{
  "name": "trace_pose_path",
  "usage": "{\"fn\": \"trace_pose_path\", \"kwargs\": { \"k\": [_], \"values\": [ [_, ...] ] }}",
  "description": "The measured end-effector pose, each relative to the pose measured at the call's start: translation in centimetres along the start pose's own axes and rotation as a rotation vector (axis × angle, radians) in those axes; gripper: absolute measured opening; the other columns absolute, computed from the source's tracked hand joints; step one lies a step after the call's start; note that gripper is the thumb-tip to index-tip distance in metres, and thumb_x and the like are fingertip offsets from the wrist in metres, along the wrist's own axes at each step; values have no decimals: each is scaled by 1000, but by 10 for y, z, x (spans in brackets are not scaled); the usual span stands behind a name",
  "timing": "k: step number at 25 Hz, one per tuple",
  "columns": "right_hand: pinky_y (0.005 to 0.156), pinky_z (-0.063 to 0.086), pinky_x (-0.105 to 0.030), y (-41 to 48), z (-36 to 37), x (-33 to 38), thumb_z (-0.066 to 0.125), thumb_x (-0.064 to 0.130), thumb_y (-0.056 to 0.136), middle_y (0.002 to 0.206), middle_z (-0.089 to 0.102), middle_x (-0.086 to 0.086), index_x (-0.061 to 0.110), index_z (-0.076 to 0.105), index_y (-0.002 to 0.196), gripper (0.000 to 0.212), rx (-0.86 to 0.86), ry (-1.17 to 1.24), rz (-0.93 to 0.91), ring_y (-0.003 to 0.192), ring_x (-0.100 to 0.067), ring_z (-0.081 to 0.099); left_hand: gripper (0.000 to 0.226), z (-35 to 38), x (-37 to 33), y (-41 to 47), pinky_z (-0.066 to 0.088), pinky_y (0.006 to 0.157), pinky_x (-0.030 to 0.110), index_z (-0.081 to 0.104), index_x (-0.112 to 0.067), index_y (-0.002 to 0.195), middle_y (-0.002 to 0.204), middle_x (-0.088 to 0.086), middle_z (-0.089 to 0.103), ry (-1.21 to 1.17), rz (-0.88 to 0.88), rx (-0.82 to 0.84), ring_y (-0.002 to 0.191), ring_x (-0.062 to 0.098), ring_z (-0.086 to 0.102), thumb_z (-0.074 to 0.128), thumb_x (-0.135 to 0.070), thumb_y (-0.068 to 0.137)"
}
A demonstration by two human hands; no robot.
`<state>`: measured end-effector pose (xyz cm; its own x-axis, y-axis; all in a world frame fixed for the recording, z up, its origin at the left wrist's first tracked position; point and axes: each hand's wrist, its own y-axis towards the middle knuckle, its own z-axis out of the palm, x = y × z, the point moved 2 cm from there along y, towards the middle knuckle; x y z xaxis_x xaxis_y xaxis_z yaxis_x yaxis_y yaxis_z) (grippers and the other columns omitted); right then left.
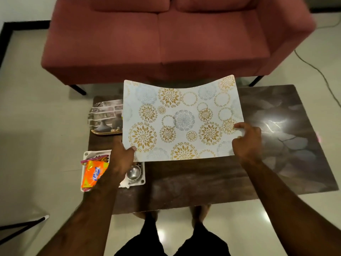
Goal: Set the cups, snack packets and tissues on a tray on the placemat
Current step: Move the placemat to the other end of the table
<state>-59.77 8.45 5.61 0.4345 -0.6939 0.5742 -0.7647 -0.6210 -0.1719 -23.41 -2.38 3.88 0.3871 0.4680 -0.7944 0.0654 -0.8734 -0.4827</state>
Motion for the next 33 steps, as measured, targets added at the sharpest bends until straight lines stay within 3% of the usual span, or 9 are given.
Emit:
{"fn": "trace_pose_path", "kwargs": {
  "k": [2,6,10,14,16,18,20,24,33],
  "values": [
    [89,60,-38,16,-26,-39,59,-8,89,137,48,-10,22,64,128,49,21,-9,16,111,-31,64,32,48,5,-20,55,73,33,45,-7,122,119,6,63,25,-36,-23,95,18,63,59,1,95],
    [83,59,-36,47,-70,-110,62,-5,91,139,50,-11,23,63,129,47,60,-97,57,114,-31,64,37,137,17,-49,59,85,49,43,-4,126,122,10,62,98,-98,40,107,29,63,62,-2,94],
    [87,63,-42,78,-85,-162,61,-6,91,140,48,-11,22,62,127,46,117,-83,101,117,-36,65,33,195,30,-56,51,39,18,42,-8,122,110,4,59,150,-140,55,79,11,60,62,-4,95],
    [86,63,-43,114,-64,-197,61,-4,92,139,46,-11,22,62,127,44,174,-105,127,117,-37,64,29,239,43,-33,42,36,9,39,-15,113,101,-1,54,224,-165,64,75,8,56,61,-7,96],
    [89,63,-48,125,-49,-207,60,-4,93,140,45,-10,22,62,127,44,202,-108,139,115,-37,65,29,251,46,-20,48,43,13,39,-16,113,108,3,58,233,-174,63,78,11,60,60,-6,96],
    [89,64,-50,131,-36,-218,58,-5,93,140,43,-9,22,61,127,44,211,-104,148,114,-37,66,31,262,53,-10,59,68,32,41,-12,120,120,11,62,253,-182,76,95,26,67,60,-5,96],
    [90,63,-49,135,-25,-228,58,-5,92,142,42,-9,21,60,129,46,228,-121,151,115,-38,65,39,272,59,-7,54,89,41,42,-4,131,134,16,59,295,-179,81,115,36,62,60,-3,96],
    [102,55,-43,137,-9,-242,62,2,90,147,39,-9,17,55,142,55,303,-193,157,127,-37,57,50,287,61,-7,39,95,34,36,3,140,145,21,49,530,-155,56,130,38,51,60,-7,97],
    [121,28,-58,142,5,-249,61,37,88,172,16,-12,24,34,157,76,380,-571,132,158,-37,21,57,293,61,10,40,110,44,42,3,140,144,25,45,998,-218,132,132,40,46,59,-20,91]
  ]
}}
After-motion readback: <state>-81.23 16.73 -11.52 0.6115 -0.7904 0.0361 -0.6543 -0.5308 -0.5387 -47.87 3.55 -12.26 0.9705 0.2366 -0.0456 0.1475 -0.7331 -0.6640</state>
